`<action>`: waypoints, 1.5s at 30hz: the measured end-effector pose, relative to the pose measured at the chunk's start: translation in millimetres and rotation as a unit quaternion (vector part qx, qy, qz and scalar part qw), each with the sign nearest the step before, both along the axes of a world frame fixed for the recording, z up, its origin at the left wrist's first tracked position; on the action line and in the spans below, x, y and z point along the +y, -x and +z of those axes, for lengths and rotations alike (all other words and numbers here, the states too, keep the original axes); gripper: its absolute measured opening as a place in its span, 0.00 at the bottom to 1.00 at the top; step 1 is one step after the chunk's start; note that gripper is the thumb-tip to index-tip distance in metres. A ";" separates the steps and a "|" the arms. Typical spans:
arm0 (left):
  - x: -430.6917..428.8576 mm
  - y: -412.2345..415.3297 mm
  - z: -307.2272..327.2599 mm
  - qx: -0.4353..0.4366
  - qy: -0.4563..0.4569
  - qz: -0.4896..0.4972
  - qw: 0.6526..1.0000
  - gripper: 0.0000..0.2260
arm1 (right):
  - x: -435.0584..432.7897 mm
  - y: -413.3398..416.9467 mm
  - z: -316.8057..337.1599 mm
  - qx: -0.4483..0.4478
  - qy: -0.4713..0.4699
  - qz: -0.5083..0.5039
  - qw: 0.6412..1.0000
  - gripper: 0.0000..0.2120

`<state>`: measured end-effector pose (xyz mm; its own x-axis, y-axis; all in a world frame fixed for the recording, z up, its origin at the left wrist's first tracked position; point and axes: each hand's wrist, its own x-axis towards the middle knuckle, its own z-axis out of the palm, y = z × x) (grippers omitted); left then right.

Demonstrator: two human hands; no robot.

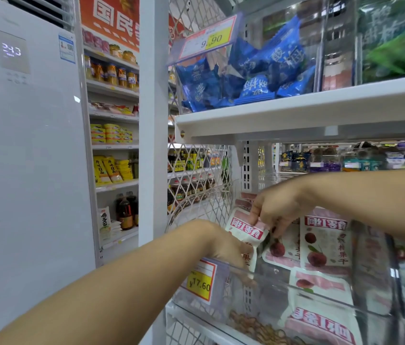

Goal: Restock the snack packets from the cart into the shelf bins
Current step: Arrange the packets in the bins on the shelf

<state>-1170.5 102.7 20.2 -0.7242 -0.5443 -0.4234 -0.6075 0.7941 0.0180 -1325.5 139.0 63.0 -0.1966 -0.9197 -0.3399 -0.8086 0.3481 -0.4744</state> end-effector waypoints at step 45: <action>15.5 -4.1 13.1 0.156 -0.042 0.013 0.987 0.11 | 58.5 -30.1 35.9 0.338 -0.003 0.190 0.922 0.22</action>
